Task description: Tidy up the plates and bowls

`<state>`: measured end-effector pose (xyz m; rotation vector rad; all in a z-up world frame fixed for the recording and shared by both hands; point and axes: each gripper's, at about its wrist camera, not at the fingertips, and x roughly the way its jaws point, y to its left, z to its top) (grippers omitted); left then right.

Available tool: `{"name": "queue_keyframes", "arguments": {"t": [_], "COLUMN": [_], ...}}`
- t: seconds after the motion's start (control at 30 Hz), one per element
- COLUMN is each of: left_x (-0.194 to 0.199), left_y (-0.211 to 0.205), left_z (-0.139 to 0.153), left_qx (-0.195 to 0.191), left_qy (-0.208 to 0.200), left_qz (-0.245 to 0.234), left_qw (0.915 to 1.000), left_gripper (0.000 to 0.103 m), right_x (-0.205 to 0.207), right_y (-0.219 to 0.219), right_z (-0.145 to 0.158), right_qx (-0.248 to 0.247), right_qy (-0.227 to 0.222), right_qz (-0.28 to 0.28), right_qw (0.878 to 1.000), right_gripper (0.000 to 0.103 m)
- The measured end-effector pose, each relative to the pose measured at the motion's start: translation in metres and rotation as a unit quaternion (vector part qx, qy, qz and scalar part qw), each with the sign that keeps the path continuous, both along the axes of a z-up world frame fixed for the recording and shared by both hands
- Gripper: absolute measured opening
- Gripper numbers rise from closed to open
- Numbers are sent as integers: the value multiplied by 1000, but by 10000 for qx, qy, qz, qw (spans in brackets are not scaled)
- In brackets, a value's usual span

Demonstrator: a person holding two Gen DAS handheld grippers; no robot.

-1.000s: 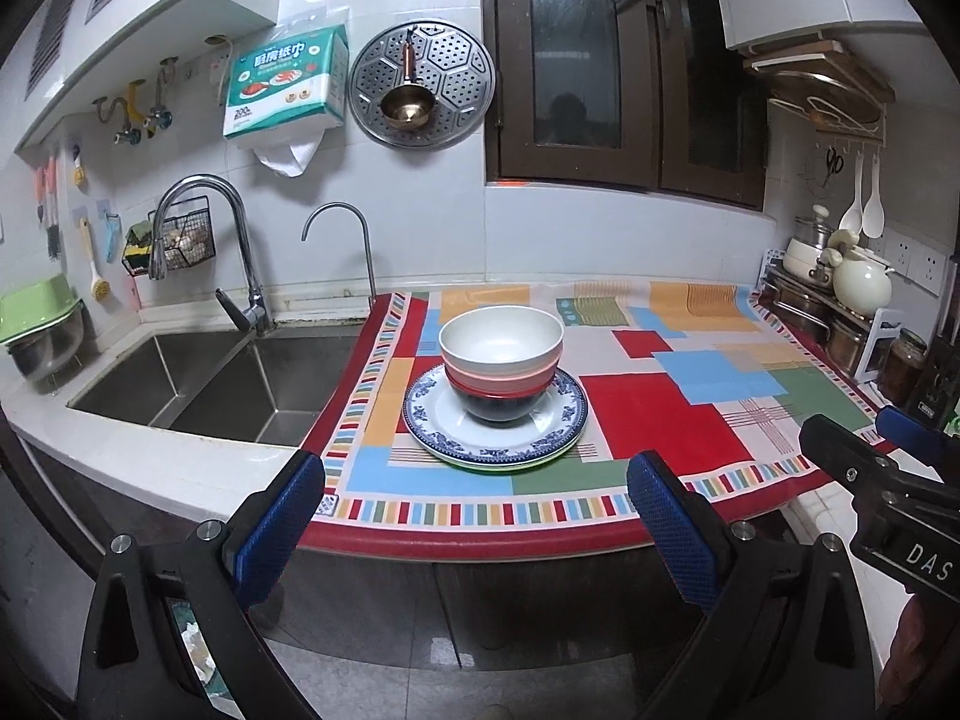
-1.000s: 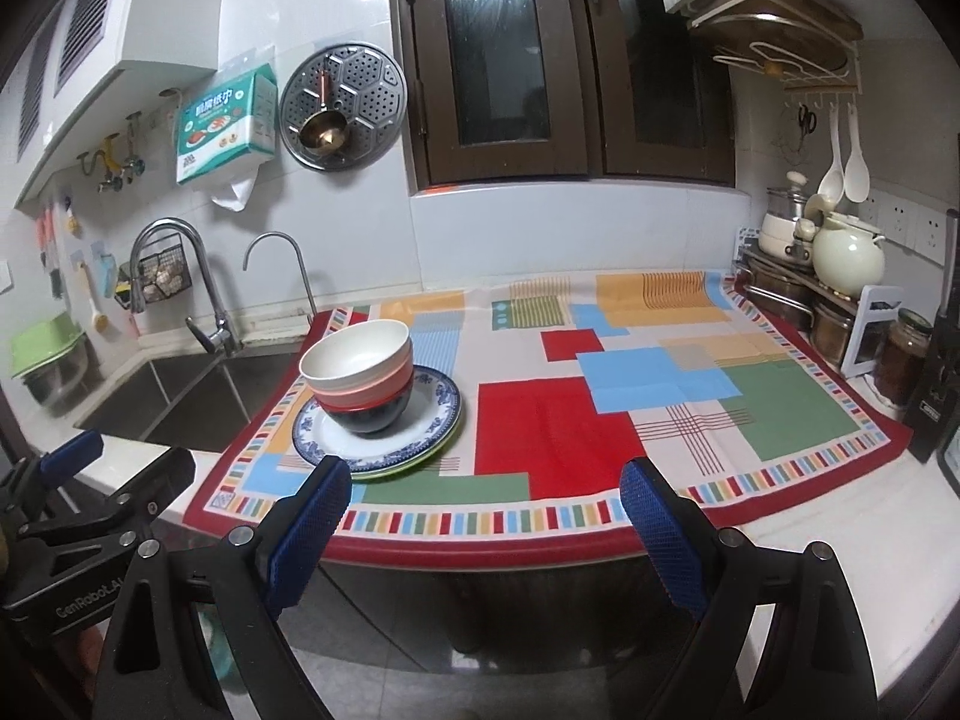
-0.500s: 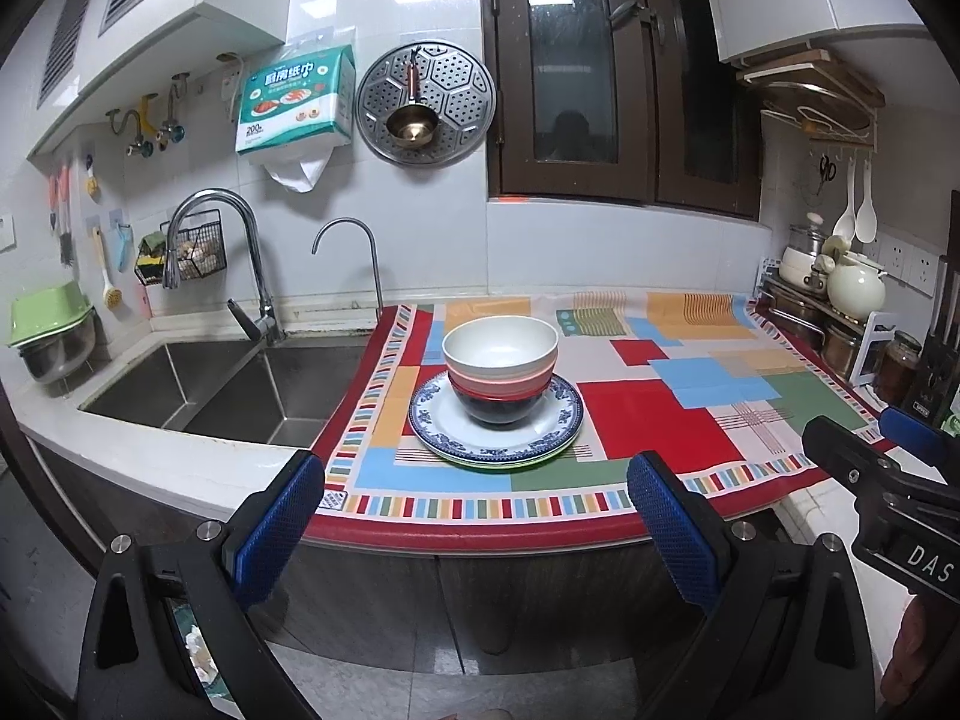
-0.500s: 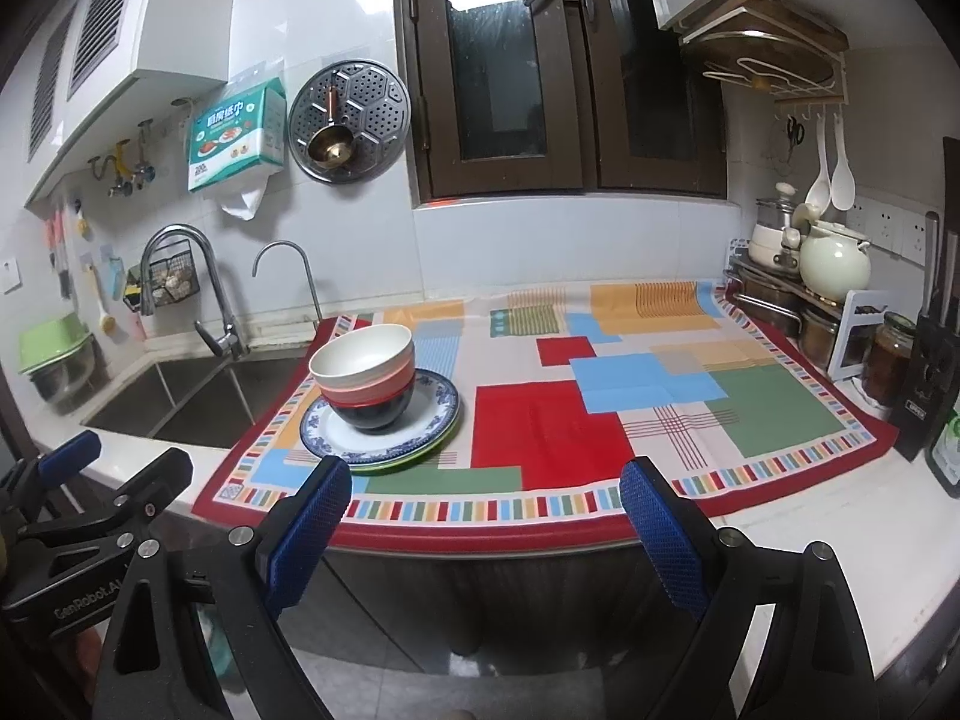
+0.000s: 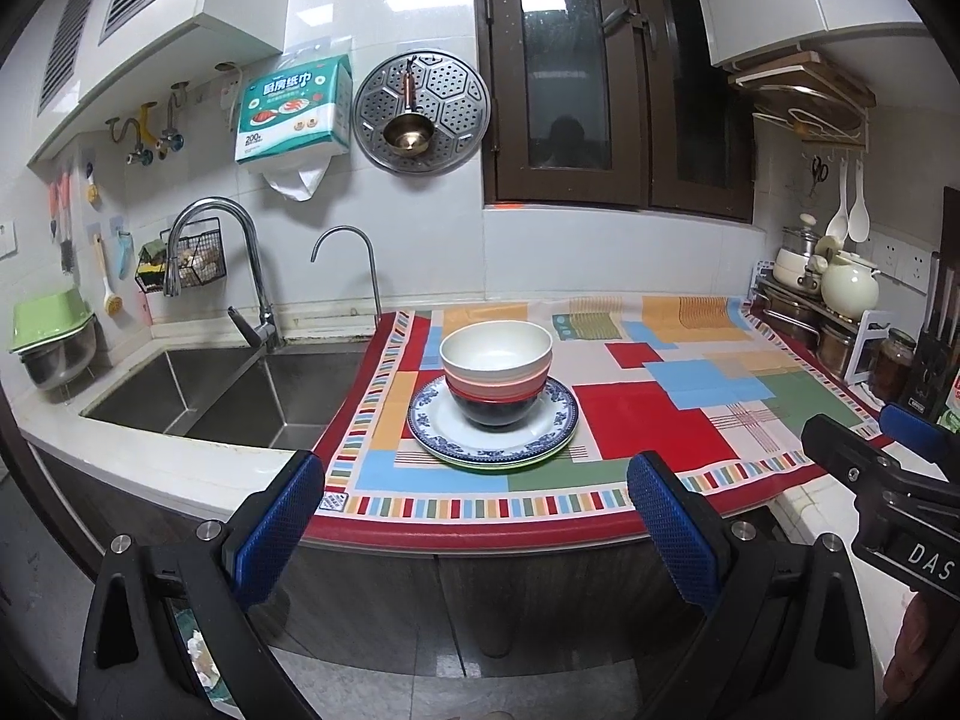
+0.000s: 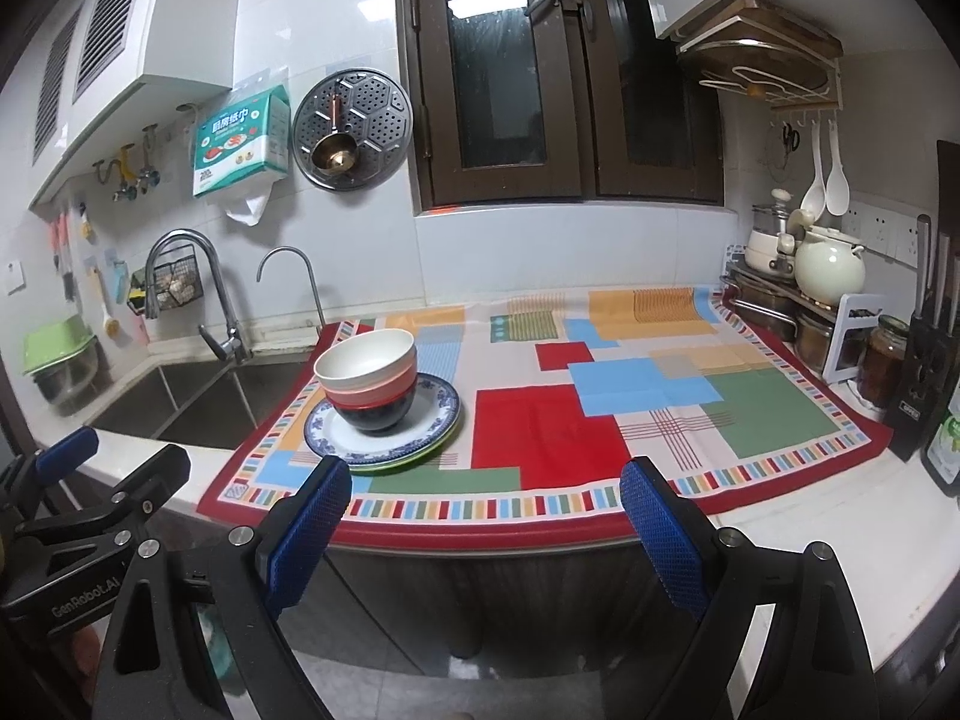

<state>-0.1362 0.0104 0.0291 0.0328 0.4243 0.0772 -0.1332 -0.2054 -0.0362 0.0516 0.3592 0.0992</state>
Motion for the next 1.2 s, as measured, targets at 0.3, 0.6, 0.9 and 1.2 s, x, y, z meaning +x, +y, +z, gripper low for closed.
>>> {"name": "queue_keyframes", "arguments": {"t": [0.3, 0.6, 0.9, 1.2], "left_x": [-2, -2, -1, 3], "left_y": [-3, -7, -8, -3], "left_z": [1, 0, 0, -3], "left_qx": [19, 28, 35, 0], "left_qy": [-4, 20, 46, 83], "left_qz": [1, -3, -2, 81], "left_qw": [10000, 10000, 10000, 9999], "left_gripper": [103, 103, 103, 103], "right_x": [-3, -5, -4, -3], "right_y": [-2, -7, -7, -7], "right_z": [0, -1, -1, 0], "right_qx": [5, 26, 35, 1], "right_qy": [-4, 58, 60, 65], "right_qz": [-13, -15, -31, -15], "right_qw": [10000, 10000, 10000, 10000], "right_gripper": [92, 92, 92, 92]}}
